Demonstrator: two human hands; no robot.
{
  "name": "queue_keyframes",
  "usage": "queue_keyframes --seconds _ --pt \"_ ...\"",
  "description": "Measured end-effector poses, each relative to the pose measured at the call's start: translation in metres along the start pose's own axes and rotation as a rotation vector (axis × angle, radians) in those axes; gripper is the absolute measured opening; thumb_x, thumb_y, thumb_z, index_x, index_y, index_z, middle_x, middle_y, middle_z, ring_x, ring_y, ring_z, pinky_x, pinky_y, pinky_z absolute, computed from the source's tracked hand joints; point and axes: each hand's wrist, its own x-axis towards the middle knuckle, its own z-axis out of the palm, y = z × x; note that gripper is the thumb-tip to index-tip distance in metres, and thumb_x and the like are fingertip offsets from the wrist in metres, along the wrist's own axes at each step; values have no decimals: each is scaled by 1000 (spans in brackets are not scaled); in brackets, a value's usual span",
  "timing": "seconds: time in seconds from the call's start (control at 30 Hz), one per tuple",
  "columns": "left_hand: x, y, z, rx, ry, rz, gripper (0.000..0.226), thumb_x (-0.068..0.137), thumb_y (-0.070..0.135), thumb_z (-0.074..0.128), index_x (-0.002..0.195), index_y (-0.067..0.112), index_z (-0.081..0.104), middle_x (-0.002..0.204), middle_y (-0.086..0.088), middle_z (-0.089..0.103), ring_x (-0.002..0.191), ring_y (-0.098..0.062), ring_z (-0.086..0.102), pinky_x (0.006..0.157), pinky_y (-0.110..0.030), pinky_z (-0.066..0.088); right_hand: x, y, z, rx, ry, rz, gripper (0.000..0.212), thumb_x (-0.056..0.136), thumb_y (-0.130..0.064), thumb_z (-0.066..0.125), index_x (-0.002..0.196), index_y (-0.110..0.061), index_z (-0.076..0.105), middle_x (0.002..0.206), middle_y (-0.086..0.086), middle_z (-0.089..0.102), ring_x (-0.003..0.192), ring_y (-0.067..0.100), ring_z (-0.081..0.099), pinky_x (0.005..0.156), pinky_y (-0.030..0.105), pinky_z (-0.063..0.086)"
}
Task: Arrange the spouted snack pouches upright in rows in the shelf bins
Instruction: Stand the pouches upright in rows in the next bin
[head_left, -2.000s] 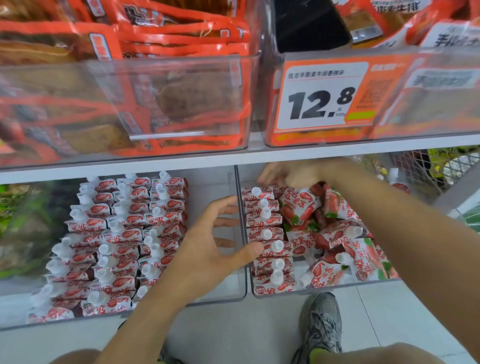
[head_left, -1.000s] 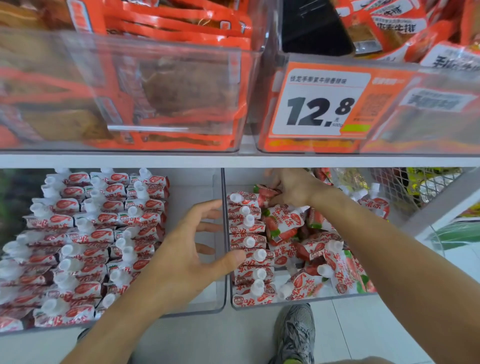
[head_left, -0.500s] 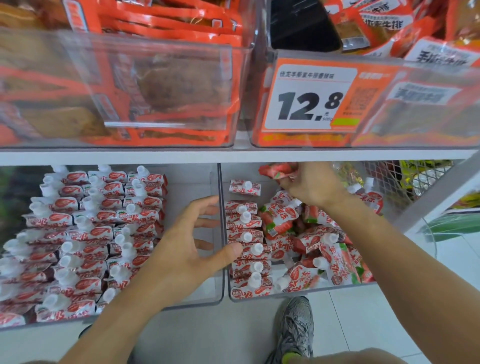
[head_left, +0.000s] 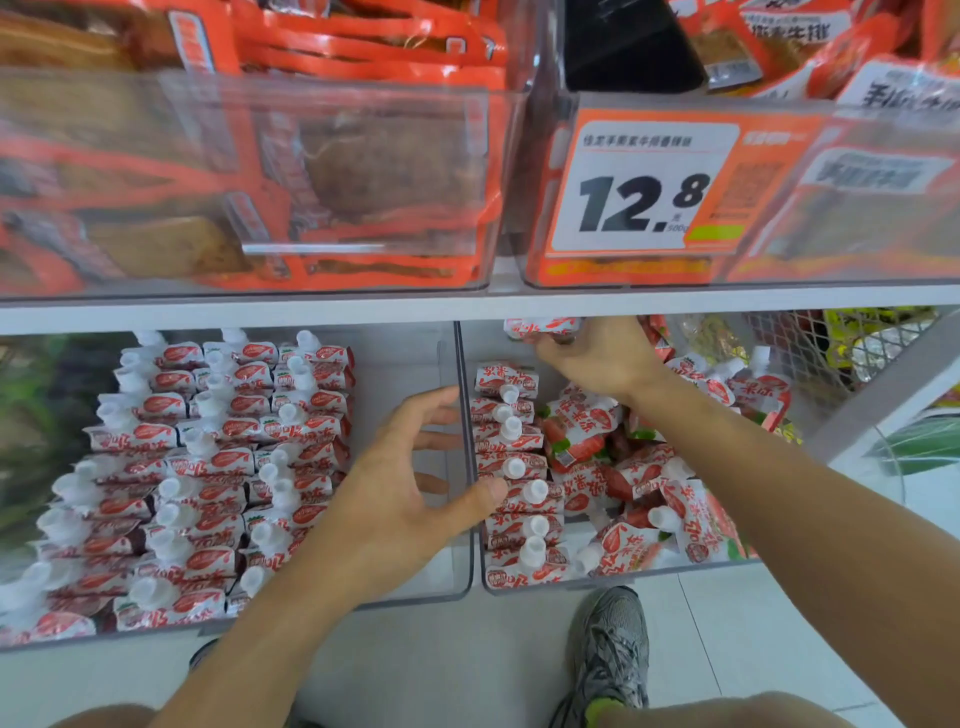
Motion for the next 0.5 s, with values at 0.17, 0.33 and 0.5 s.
queue_keyframes --seconds 0.17,0.33,0.5 --pt "2 -1 1 1 4 -8 80 65 55 74 136 45 39 125 29 50 114 11 49 85 -18 52 10 5 9 -293 -190 -158 24 83 -37 73 100 -25 62 100 1 68 96 22 63 80 32 51" --pt "1 -1 1 11 8 -12 75 70 47 77 135 46 39 124 30 50 114 11 49 86 -20 53 11 7 9 -318 -158 -252 36 86 -18 69 121 -21 61 109 4 67 104 26 62 83 28 46" --pt "1 1 1 16 -4 -10 77 65 56 73 133 49 38 123 32 49 113 13 49 82 -16 52 1 -2 -3 -293 -290 -368 52 85 -6 68 130 -26 55 96 -17 53 88 5 45 78 18 32"
